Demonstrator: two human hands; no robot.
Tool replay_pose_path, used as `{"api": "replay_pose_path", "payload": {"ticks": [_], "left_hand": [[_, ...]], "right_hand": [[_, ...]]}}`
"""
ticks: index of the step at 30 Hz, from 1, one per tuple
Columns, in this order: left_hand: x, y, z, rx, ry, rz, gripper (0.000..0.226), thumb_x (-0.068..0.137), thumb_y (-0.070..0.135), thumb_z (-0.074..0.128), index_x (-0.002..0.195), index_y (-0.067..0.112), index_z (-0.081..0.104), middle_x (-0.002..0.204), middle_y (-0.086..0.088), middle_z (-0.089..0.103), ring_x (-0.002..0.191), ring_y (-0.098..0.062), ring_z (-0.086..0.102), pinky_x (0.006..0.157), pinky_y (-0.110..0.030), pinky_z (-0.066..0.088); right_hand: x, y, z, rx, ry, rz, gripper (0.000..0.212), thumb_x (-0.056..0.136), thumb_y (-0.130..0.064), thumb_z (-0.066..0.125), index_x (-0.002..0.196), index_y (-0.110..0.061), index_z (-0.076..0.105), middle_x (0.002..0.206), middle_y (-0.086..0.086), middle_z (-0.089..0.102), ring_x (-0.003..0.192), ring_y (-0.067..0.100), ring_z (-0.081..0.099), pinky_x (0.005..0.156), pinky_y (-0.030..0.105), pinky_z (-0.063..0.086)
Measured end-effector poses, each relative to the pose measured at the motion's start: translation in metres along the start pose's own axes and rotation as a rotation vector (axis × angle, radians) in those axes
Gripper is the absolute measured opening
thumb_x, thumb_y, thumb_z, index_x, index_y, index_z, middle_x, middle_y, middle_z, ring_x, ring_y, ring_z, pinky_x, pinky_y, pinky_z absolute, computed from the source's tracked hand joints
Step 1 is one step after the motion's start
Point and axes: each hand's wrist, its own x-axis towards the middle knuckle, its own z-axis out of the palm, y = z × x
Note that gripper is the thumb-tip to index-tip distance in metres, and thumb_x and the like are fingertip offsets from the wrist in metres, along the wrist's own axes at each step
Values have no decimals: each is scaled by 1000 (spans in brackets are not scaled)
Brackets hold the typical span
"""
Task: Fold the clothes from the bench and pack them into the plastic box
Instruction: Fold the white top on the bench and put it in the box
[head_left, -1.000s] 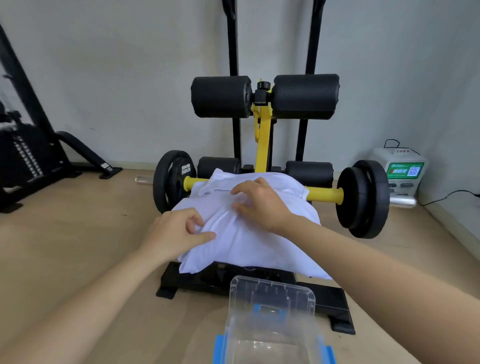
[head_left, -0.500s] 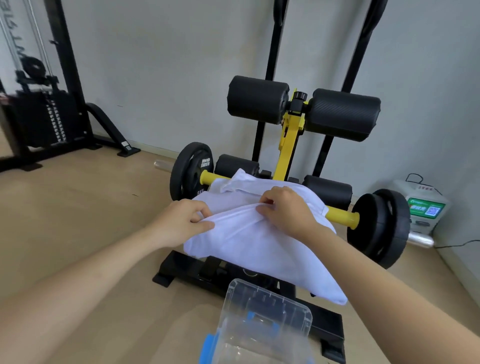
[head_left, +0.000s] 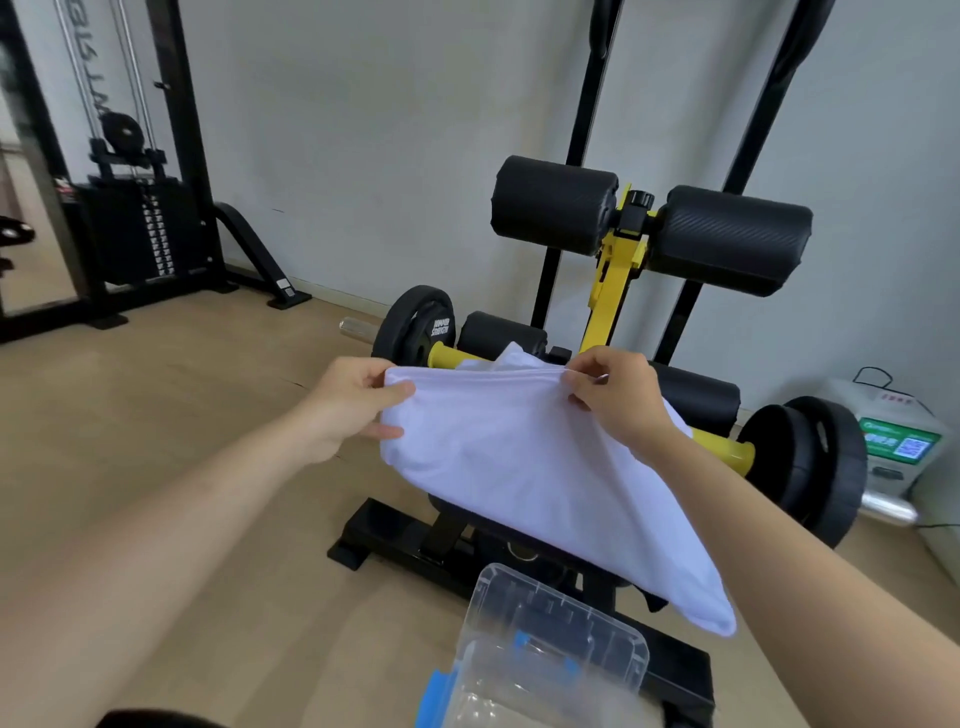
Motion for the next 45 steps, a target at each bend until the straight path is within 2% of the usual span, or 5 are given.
{"api": "replay_pose_path", "payload": {"ticks": [17, 24, 28, 36, 45], "left_hand": [[41, -45, 21, 449, 326, 68, 32, 93, 18, 66, 125, 14, 66, 117, -6, 71, 109, -23, 64, 88, -30, 45], [5, -32, 22, 621, 14, 417, 18, 86, 13, 71, 99, 24, 68, 98, 12, 63, 91, 0, 60, 71, -7, 41], [-8, -38, 12, 759, -81, 509, 20, 75, 23, 76, 90, 28, 64, 91, 12, 60, 86, -5, 60, 72, -29, 52], [-10, -51, 4, 966, 32, 509, 23, 82, 35, 73, 101, 30, 63, 93, 14, 61, 86, -11, 60, 64, -34, 53], [-6, -39, -19, 1120, 200, 693, 13, 83, 2, 73, 86, 14, 73, 76, 1, 67, 72, -23, 53, 57, -28, 32]], "right_hand": [[-17, 31, 6, -475, -275, -151, 55, 88, -36, 69, 140, -32, 51, 153, -3, 41, 141, 23, 32, 116, 43, 27], [-54, 31, -12, -409, -114, -314, 38, 75, -58, 68, 102, -31, 67, 100, -9, 58, 96, 20, 48, 88, 47, 43], [-96, 35, -8, -676, -245, -498, 61, 63, -78, 63, 99, -29, 57, 93, -10, 48, 84, 15, 40, 73, 34, 35], [-102, 46, -22, -526, -184, -530, 2, 84, -21, 68, 85, -22, 68, 79, -8, 66, 73, 15, 56, 68, 27, 45], [-100, 50, -41, -383, -203, -307, 16, 82, -8, 68, 94, -20, 70, 85, -7, 66, 78, 15, 60, 73, 30, 49]]}}
